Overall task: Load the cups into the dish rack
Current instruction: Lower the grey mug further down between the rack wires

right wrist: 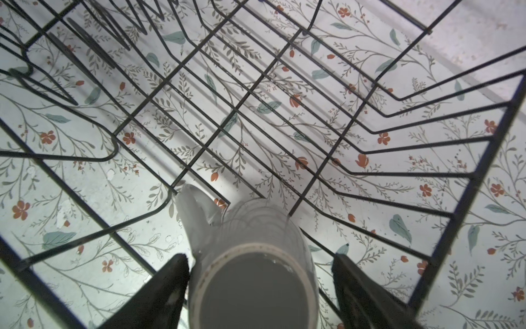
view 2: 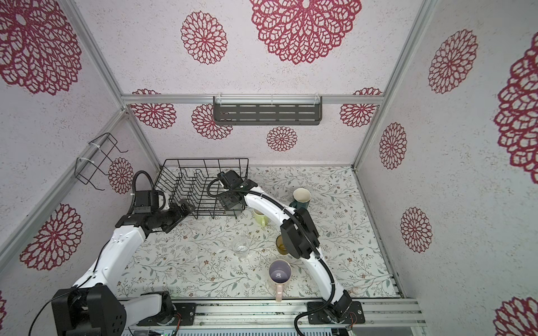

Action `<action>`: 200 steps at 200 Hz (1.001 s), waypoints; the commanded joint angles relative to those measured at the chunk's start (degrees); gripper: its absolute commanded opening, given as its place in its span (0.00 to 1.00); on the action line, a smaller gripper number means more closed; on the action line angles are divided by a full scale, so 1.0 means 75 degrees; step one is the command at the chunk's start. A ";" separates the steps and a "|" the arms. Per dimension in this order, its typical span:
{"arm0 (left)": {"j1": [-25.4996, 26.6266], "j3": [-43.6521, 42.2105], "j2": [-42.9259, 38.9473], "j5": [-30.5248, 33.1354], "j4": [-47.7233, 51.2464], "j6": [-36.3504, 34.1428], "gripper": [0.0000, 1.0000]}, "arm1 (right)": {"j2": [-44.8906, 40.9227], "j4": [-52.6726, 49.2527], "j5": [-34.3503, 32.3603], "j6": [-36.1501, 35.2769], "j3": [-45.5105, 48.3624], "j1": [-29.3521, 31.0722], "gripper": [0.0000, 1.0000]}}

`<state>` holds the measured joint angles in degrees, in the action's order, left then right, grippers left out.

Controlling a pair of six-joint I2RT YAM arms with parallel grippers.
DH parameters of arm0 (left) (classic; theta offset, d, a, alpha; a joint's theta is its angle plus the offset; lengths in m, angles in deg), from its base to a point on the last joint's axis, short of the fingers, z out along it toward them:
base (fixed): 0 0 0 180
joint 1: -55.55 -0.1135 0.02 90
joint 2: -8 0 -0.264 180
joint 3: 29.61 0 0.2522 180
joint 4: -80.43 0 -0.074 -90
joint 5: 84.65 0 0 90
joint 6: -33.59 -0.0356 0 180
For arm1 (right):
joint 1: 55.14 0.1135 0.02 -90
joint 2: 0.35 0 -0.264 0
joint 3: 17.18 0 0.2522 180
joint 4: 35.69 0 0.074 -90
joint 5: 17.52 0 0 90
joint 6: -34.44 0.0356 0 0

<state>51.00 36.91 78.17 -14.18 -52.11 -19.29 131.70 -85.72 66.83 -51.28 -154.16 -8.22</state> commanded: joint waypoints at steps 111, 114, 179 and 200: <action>-0.0060 -0.0014 -0.0097 -0.0032 -0.0074 0.0110 0.99 | 0.0615 -0.0955 0.0348 -0.0313 -0.1242 -0.0279 0.76; -0.0060 -0.0020 -0.0098 -0.0025 -0.0074 0.0114 0.99 | 0.0616 -0.0956 0.0310 -0.0297 -0.1259 -0.0280 0.75; -0.0059 -0.0026 -0.0110 -0.0042 -0.0080 0.0125 0.99 | 0.0505 -0.0615 -0.0058 -0.0097 -0.1291 -0.0302 0.70; -0.0060 -0.0049 -0.0129 -0.0042 -0.0075 0.0129 0.99 | 0.0578 -0.0480 0.0125 -0.0026 -0.1290 -0.0303 0.70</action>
<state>51.00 36.89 78.13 -14.61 -52.09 -18.50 136.25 -90.48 69.36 -52.77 -161.88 -9.86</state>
